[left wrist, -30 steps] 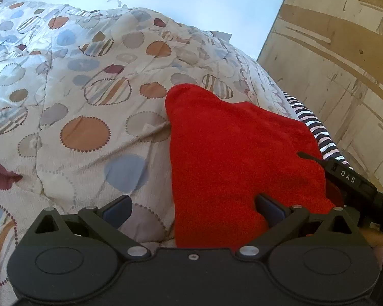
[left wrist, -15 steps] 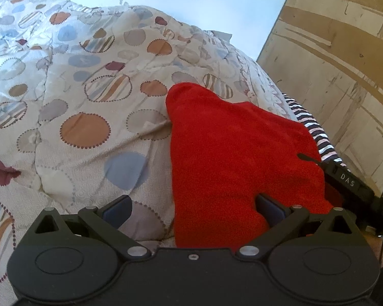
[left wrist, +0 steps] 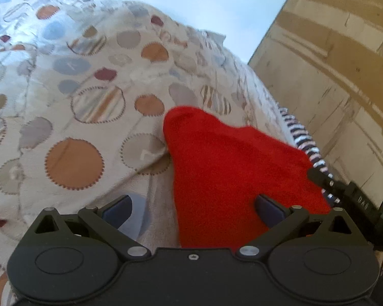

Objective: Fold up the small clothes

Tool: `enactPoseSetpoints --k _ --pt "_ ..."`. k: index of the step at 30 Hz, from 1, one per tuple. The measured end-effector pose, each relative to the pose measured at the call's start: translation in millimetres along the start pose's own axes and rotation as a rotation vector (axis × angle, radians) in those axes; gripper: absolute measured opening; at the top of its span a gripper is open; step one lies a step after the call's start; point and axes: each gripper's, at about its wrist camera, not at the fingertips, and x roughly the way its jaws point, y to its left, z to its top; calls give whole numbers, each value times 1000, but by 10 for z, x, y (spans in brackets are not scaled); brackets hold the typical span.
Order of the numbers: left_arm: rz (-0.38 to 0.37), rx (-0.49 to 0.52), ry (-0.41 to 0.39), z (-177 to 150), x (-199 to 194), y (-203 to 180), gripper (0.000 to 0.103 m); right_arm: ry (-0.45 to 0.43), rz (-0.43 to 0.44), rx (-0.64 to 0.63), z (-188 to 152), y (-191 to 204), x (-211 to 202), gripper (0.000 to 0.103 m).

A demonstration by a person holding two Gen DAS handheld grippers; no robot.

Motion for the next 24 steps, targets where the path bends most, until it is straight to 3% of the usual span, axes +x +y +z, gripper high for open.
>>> enactPoseSetpoints --k 3,24 --pt "9 45 13 -22 107 -35 103 36 -9 21 -79 -47 84 84" --pt "26 44 -11 -123 167 -65 103 5 -7 13 -203 -75 55 83"
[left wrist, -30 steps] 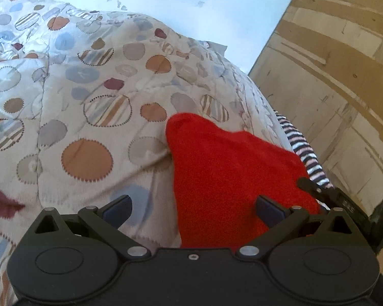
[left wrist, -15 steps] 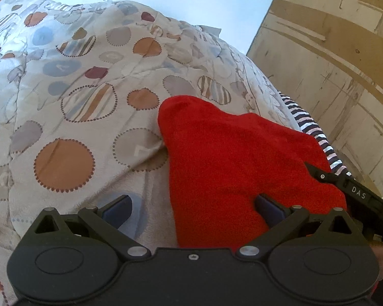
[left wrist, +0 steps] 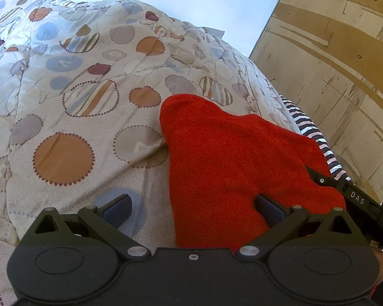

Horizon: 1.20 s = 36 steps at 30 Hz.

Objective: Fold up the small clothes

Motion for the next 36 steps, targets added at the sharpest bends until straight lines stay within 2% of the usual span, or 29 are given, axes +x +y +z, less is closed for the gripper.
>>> enactPoseSetpoints --k 5,10,19,36 --pt "-8 1 6 3 16 11 103 -5 1 -25 -9 41 -12 70" --pt "-23 -15 20 12 65 33 103 -6 6 -29 -10 42 -8 66" --pt "-41 -19 40 37 110 34 103 -7 12 -18 -24 18 -10 67" --pt "-40 -13 28 23 117 28 103 -9 19 -6 -32 -13 9 68"
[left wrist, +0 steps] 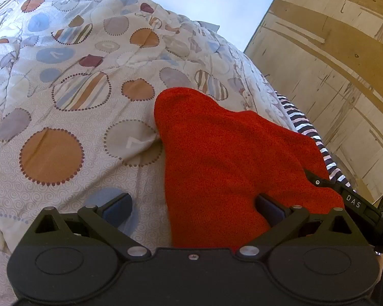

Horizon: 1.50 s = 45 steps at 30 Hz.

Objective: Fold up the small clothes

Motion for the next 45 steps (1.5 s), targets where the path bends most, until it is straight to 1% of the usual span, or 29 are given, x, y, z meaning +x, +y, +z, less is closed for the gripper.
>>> enactPoseSetpoints --k 36,37,38,41,42,43,44,45 --pt "-1 0 0 -1 11 5 103 -4 4 1 -11 -13 2 68" --pt "-1 0 1 -1 11 5 103 -5 4 1 -12 -11 1 67" --pt "-1 1 2 0 14 1 103 -8 3 -2 -12 -7 -2 63" --pt "2 15 6 13 24 -28 102 -19 -1 -42 -6 74 -32 48" --pt "2 31 6 20 24 -54 94 -20 -10 -69 4 130 -38 46" --pt "-22 57 7 32 21 -95 76 -21 -16 -93 14 180 -49 43" --pt "-49 75 8 43 9 -133 68 -24 -26 -114 22 230 -67 41" --pt "-40 98 3 55 -8 -190 66 -31 -38 -139 26 284 -86 41"
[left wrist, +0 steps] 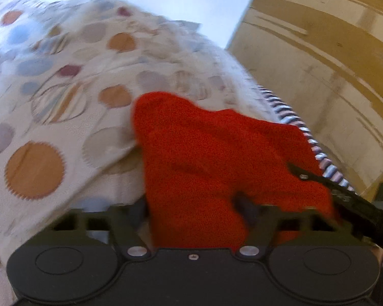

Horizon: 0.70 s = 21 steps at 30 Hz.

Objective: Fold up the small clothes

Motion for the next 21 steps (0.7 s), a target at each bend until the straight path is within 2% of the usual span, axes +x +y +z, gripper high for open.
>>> enactPoseSetpoints --k 3,7,10,21 --pt "22 51 4 19 -30 -98 56 -19 -20 -50 12 131 -67 39" --pt "1 15 -7 55 -134 -91 43 -33 -30 -63 50 222 -160 39" --pt "-4 11 -26 75 -238 -130 38 -44 -34 -65 93 276 -243 38" --pt "13 17 -137 116 -829 -301 35 -125 17 -78 297 653 -480 38"
